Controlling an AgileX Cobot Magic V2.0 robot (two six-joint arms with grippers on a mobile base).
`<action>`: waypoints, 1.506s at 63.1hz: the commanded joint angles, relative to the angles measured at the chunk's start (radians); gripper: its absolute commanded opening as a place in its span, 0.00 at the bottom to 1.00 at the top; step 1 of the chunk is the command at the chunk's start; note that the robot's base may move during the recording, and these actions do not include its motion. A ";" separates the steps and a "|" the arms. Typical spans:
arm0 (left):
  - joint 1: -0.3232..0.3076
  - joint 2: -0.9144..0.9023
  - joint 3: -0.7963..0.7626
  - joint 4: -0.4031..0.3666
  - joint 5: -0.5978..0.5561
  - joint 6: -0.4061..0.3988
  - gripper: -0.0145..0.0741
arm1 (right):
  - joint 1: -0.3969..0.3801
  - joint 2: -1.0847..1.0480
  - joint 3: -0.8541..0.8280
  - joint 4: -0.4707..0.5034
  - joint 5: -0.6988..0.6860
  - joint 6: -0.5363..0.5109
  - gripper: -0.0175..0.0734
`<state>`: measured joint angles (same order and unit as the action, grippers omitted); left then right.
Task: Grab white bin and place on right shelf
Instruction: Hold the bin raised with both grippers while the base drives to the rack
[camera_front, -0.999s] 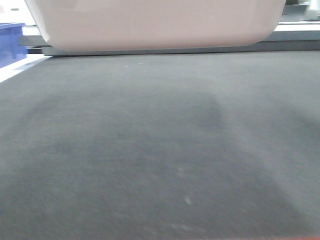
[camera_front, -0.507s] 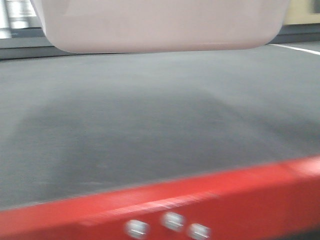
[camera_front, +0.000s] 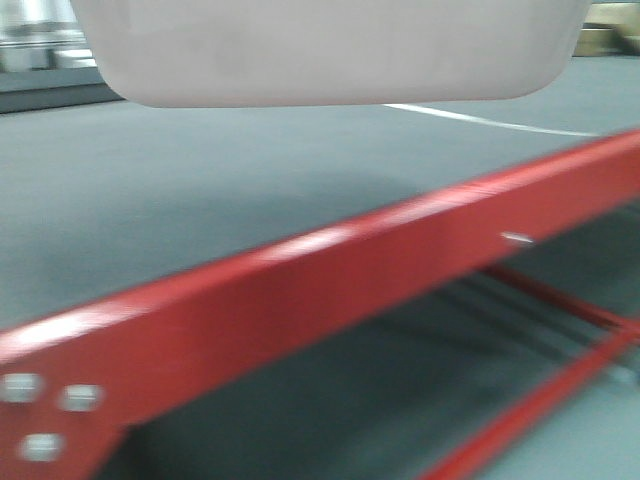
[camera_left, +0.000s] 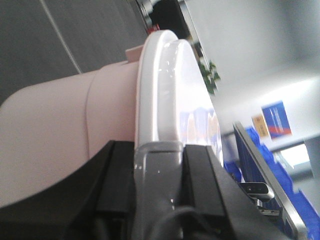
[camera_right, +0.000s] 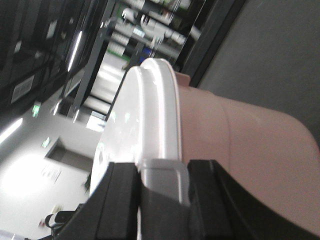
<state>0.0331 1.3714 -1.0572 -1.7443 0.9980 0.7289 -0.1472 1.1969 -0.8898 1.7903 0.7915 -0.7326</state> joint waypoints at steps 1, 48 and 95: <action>-0.037 -0.042 -0.038 -0.101 0.329 -0.006 0.02 | 0.019 -0.030 -0.038 0.093 0.104 -0.003 0.27; -0.037 -0.042 -0.038 -0.101 0.329 -0.006 0.02 | 0.019 -0.030 -0.038 0.093 0.104 -0.003 0.27; -0.037 -0.042 -0.038 -0.101 0.329 -0.006 0.02 | 0.019 -0.030 -0.038 0.093 0.104 -0.003 0.27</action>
<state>0.0331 1.3714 -1.0572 -1.7412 1.0081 0.7284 -0.1472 1.1947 -0.8898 1.7939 0.7836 -0.7305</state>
